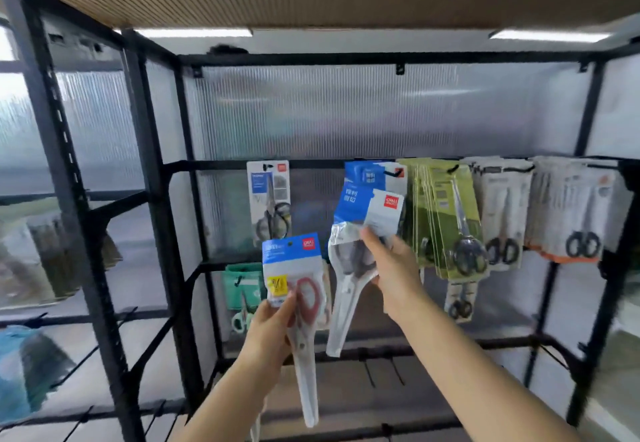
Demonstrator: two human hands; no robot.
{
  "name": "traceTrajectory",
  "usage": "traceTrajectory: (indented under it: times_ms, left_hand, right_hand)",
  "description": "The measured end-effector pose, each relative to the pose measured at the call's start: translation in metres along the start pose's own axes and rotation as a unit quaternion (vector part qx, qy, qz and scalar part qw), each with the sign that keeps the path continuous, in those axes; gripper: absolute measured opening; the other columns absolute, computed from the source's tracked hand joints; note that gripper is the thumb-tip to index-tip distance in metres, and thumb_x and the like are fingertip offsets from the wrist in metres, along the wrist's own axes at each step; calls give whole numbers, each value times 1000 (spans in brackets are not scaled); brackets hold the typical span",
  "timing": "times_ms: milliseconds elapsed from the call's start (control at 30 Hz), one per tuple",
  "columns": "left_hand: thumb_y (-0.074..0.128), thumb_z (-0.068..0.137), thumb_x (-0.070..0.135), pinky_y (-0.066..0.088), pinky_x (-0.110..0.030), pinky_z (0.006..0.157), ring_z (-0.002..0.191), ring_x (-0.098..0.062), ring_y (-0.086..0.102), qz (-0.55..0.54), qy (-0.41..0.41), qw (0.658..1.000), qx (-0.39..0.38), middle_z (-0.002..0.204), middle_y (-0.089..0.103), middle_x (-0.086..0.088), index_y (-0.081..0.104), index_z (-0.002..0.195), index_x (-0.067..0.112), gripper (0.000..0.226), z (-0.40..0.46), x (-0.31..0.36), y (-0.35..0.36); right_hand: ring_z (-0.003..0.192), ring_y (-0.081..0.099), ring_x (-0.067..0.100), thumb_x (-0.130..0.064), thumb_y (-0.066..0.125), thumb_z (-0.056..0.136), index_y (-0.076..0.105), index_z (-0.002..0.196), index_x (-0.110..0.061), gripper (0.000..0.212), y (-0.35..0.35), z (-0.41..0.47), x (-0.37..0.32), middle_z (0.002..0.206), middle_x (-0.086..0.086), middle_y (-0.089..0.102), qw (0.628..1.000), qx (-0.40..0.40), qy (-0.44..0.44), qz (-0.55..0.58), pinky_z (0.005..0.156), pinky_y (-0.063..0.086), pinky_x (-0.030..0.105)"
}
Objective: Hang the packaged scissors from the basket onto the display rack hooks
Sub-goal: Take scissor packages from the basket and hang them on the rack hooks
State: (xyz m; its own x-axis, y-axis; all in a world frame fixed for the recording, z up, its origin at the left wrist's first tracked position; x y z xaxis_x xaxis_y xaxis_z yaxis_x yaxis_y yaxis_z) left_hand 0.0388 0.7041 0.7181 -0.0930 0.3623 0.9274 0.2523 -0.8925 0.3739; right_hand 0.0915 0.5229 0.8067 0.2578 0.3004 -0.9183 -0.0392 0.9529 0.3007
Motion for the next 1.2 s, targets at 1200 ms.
traceTrajectory:
  times_ms: [1200]
  left_hand:
    - [51,95,18,50,-35,66,75,-18,64,-18,-12,999,-31,79,69,-3,60,104,11,14,81,-5,85]
  right_hand:
    - [65,49,26,-24,57,92,57,88,20,44,-59,92,-59,87,38,57,978,135,-99,-127,67,32,30]
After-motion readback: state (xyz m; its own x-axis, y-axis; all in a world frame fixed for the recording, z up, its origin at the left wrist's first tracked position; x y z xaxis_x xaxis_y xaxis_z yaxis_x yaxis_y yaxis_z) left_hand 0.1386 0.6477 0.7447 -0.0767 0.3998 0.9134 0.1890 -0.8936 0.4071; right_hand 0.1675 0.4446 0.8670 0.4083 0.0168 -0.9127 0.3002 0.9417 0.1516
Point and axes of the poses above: each hand's wrist, its own z-axis towards the middle knuckle, its own y-axis out of the palm, x = y × z, the point moved 8 cm from there along z, towards the middle knuckle
